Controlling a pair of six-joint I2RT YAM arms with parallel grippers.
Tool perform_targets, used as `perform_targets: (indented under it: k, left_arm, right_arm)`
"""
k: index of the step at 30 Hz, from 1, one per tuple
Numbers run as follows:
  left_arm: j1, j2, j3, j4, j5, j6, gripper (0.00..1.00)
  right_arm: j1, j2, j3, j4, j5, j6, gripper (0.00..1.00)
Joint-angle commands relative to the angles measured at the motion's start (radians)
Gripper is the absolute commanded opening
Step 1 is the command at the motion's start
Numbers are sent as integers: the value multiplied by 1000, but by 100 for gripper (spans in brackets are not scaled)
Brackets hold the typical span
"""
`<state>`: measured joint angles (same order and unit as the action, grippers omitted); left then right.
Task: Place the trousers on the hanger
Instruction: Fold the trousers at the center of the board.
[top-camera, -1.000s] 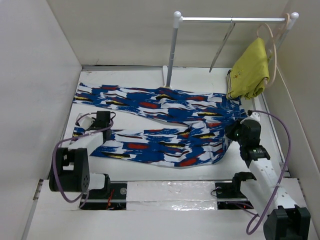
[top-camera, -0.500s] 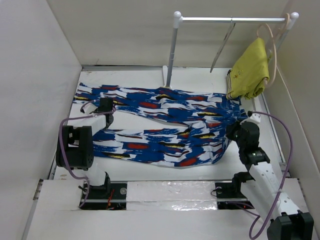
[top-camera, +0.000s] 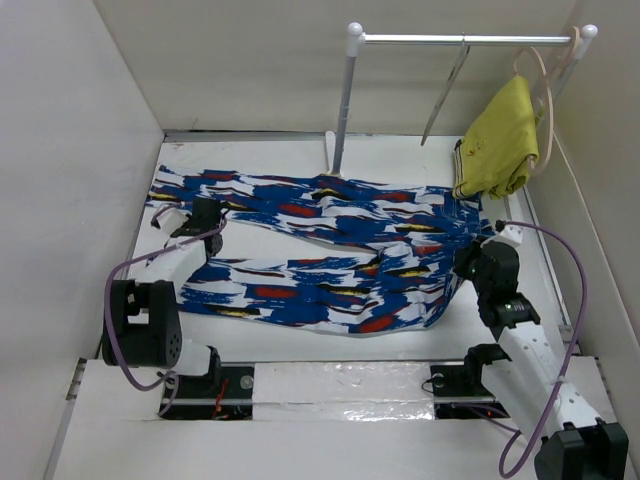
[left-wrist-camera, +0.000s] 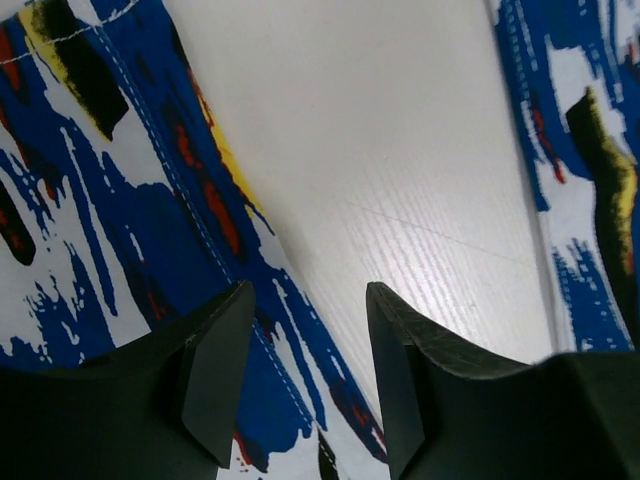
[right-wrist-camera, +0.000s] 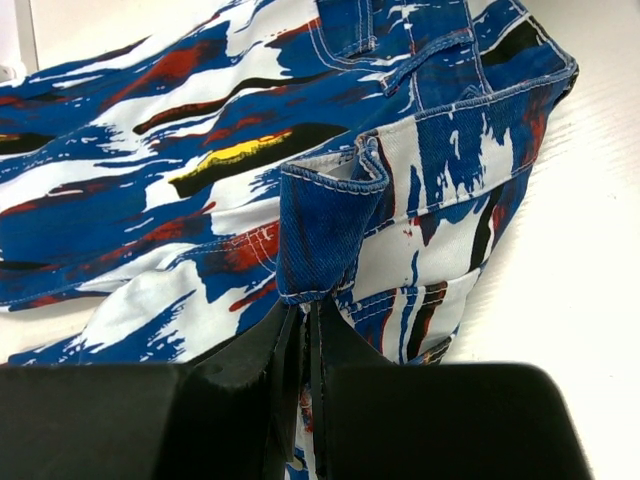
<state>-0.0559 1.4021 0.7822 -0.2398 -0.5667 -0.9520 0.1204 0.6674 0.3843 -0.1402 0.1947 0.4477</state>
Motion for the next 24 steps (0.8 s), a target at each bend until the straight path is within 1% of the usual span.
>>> perform_targets:
  k: [1,5,10,13,14,16,17,21,24]
  left_arm:
    - [8,38,-5,-69,-15,-16,46]
    - [40,113,18,-55,51,5,44]
    - [41,184,66,-85,54,25,41]
    - [41,209,78,-101,51,38,32]
    - [41,221,86,-102,53,47,19]
    - [41,247,97,-104,57,55,9]
    - [41,256,112,-111,59,58,0]
    - [41,290,179,-133,27,73,0]
    - [41,275,251,-127,-7,96,0]
  right_arm:
    - [18,-14,16,97,-3,-15,2]
    - [18,-32,13,90,2,-18,2]
    - [27,-45,4,85,12,-17,2]
    - [27,-48,4,88,26,-15,2]
    - [27,-48,4,91,31,-15,3]
    - [27,-49,10,90,35,-15,3]
    - [27,-51,13,83,43,-15,3]
    - [27,-48,13,79,45,-18,3]
    - [27,-35,14,83,45,-20,3]
